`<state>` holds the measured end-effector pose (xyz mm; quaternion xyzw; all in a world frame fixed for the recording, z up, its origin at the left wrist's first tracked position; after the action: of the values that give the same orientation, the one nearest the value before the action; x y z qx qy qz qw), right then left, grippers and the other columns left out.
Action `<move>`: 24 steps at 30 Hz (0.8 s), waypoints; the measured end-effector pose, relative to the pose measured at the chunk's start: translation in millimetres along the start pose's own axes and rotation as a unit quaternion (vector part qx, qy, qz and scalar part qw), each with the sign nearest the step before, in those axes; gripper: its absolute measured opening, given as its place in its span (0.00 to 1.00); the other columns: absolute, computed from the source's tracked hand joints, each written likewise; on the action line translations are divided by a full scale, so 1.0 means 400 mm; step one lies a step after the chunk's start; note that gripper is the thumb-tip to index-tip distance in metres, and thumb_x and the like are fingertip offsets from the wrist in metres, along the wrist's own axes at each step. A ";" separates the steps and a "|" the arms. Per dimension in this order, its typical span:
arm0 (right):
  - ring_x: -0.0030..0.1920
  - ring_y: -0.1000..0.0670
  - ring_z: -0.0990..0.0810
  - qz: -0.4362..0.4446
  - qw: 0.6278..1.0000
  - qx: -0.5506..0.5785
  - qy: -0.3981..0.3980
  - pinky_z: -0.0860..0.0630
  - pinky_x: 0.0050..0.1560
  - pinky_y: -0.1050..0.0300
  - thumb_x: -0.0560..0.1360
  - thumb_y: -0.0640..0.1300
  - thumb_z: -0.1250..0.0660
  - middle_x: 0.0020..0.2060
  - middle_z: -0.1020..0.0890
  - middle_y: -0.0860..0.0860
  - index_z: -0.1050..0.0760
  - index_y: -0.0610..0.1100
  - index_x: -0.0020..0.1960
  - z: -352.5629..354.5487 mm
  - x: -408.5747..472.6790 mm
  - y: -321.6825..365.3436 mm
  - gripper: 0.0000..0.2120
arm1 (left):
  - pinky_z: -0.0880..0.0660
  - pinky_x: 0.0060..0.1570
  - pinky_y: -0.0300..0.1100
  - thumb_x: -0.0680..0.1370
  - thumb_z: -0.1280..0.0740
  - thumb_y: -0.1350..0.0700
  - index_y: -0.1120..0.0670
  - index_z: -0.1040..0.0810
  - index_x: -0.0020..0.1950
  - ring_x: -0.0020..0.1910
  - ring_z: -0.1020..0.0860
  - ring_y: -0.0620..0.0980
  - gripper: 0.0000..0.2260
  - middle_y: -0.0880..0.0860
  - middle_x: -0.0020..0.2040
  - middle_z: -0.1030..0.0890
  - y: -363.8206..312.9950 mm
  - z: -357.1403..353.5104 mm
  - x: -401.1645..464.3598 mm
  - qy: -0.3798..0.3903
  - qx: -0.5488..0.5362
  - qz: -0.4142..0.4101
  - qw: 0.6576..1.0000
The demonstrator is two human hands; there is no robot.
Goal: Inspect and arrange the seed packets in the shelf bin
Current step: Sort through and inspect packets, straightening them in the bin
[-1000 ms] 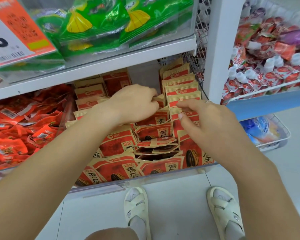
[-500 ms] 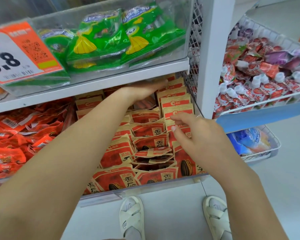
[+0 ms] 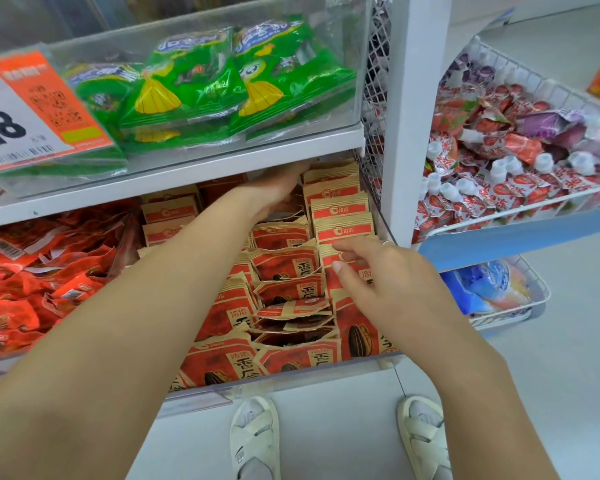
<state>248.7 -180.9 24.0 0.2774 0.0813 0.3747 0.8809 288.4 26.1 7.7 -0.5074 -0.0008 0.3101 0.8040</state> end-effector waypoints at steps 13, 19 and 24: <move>0.56 0.53 0.20 -0.001 1.000 0.007 0.004 0.23 0.52 0.53 0.81 0.54 0.42 0.55 0.17 0.53 0.28 0.55 0.69 0.002 0.002 0.000 0.17 | 0.33 0.65 0.44 0.82 0.47 0.37 0.48 0.22 0.64 0.61 0.23 0.49 0.23 0.48 0.64 0.21 -0.011 0.057 -0.144 0.159 0.357 0.039 0.920; 0.56 0.52 0.20 -0.003 1.000 0.012 0.006 0.22 0.54 0.52 0.81 0.54 0.42 0.55 0.17 0.52 0.28 0.54 0.69 0.002 0.003 0.004 0.17 | 0.36 0.66 0.42 0.82 0.43 0.50 0.53 0.33 0.74 0.71 0.33 0.51 0.20 0.53 0.74 0.32 0.014 0.029 -0.191 0.140 0.394 -0.009 0.908; 0.57 0.52 0.20 -0.004 1.000 0.015 0.007 0.23 0.55 0.51 0.81 0.53 0.41 0.55 0.17 0.53 0.28 0.54 0.69 0.000 0.007 0.005 0.17 | 0.29 0.66 0.48 0.80 0.42 0.56 0.50 0.34 0.76 0.66 0.26 0.54 0.22 0.56 0.70 0.26 0.015 -0.005 -0.227 0.139 0.427 -0.065 0.891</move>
<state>249.3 -177.9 25.1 0.2877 0.0940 0.3715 0.8777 212.9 -19.0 30.2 -0.1522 0.2103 0.1541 0.9533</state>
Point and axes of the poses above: each hand's wrist, its own x-axis towards the middle knuckle, its own z-axis out of the back of the hand, y = z × x, the point moved 5 cm from there along x, towards the middle knuckle
